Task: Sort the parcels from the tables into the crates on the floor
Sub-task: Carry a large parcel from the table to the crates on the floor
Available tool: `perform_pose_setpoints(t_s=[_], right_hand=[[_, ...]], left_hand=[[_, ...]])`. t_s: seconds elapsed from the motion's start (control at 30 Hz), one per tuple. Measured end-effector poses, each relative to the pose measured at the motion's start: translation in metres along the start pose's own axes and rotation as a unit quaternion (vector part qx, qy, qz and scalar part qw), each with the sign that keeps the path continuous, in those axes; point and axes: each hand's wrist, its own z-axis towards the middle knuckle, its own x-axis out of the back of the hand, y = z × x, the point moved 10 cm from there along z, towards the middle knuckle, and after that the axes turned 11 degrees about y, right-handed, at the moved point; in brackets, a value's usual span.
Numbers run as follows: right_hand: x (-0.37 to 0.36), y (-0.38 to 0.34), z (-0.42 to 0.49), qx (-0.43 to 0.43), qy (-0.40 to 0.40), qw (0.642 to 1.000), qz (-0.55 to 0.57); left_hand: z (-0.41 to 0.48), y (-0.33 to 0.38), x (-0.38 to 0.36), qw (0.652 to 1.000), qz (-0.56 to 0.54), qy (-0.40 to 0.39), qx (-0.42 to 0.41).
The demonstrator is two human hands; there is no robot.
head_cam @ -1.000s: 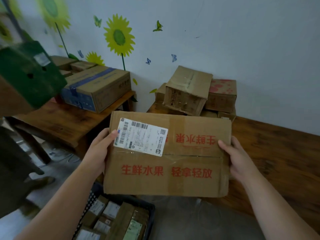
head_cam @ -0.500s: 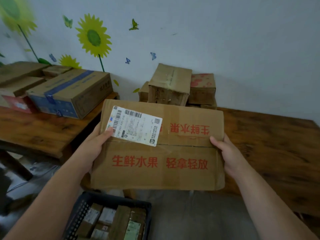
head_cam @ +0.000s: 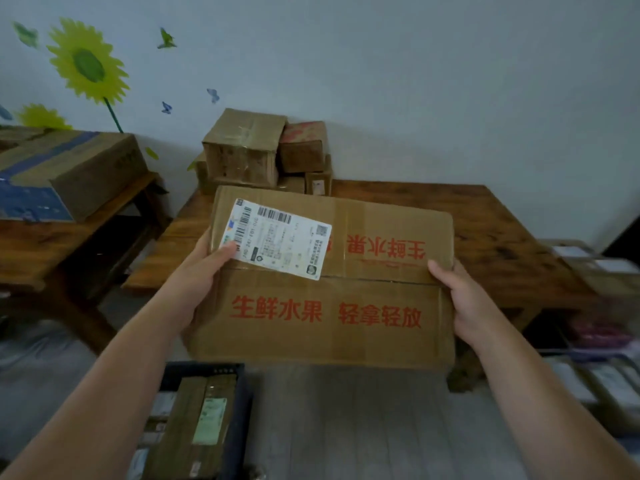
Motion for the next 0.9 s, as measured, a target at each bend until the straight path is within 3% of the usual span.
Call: perform_pose_setpoints(t_s=[0.5, 0.9], right_hand=[[0.322, 0.014, -0.094, 0.004, 0.262, 0.963, 0.056], [0.516, -0.028, -0.021, 0.003, 0.385, 0.923, -0.022]], left_hand=[[-0.132, -0.057, -0.276, 0.973, 0.033, -0.224, 0.052], [-0.138, -0.079, -0.542, 0.935, 0.062, -0.347, 0.044]])
